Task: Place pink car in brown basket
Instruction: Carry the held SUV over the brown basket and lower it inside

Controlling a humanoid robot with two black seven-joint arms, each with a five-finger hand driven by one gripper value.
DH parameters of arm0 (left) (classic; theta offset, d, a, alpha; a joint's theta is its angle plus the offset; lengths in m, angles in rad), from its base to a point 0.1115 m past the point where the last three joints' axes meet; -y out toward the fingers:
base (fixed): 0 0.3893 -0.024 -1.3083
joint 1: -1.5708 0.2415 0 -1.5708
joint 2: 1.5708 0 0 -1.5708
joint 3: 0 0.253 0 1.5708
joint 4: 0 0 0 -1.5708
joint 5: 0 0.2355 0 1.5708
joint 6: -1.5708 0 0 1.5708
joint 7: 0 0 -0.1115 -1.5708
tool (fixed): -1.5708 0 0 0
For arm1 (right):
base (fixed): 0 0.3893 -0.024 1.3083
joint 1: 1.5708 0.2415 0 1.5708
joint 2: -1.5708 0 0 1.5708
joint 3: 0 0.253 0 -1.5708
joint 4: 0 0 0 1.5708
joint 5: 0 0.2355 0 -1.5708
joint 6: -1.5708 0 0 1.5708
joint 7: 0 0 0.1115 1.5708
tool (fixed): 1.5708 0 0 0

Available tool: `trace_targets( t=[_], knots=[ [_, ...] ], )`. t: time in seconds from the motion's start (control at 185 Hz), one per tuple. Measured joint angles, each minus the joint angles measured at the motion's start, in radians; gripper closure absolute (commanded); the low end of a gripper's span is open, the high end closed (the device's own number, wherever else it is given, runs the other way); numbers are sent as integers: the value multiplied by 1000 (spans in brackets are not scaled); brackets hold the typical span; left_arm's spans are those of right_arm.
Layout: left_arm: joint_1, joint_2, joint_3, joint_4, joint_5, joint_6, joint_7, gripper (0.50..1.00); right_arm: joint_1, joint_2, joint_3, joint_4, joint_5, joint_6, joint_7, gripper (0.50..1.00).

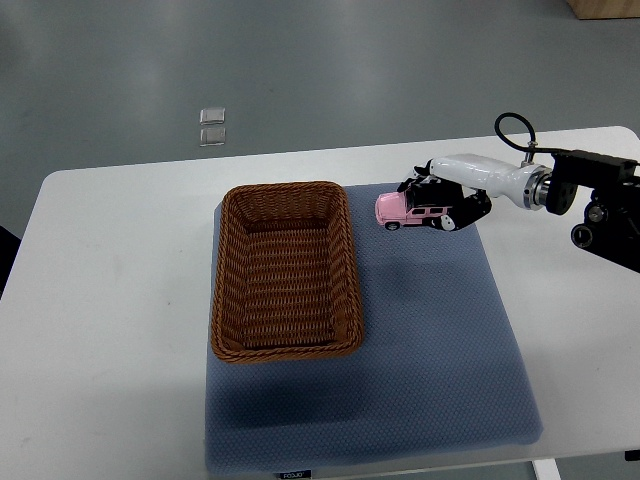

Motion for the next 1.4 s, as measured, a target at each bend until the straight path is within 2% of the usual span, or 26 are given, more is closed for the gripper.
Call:
trace_targets(
  t=[0.227, 0.383, 0.555, 0.798, 0.96, 1.014, 1.062, 1.122, 1.219, 1.305, 1.402],
  knots=[
    [0, 0, -2, 0, 0, 0, 0, 500, 63, 16, 0, 0, 7, -2, 3, 1000],
    [0, 0, -2, 0, 0, 0, 0, 500, 116, 65, -1, -2, 30, -1, 4, 1000],
    [0, 0, -3, 0, 0, 0, 0, 500, 155, 191, -27, -22, 41, 0, 8, 1000],
    [1, 0, -6, 5, 0, 0, 0, 500, 166, 400, -62, -139, 36, -2, 15, 996],
    [2, 0, -7, 7, 0, 0, 0, 500, 165, 467, -104, -192, 35, -1, 15, 971],
    [3, 0, -7, 7, 0, 0, 0, 500, 163, 475, -111, -211, 35, -1, 15, 951],
    [3, 0, -7, 7, 0, 0, 0, 500, 161, 478, -114, -220, 35, 1, 15, 910],
    [3, 0, -6, 7, 0, 0, 0, 500, 156, 480, -115, -226, 34, 2, 15, 816],
    [3, 0, -5, 7, 0, 0, 0, 500, 142, 481, -116, -229, 34, 2, 12, 709],
    [3, 0, -5, 6, 0, 0, 0, 500, 130, 481, -116, -230, 34, 2, 11, 640],
    [3, 0, -4, 6, 0, 0, 0, 500, 123, 479, -114, -230, 34, 0, 10, 593]
  ],
)
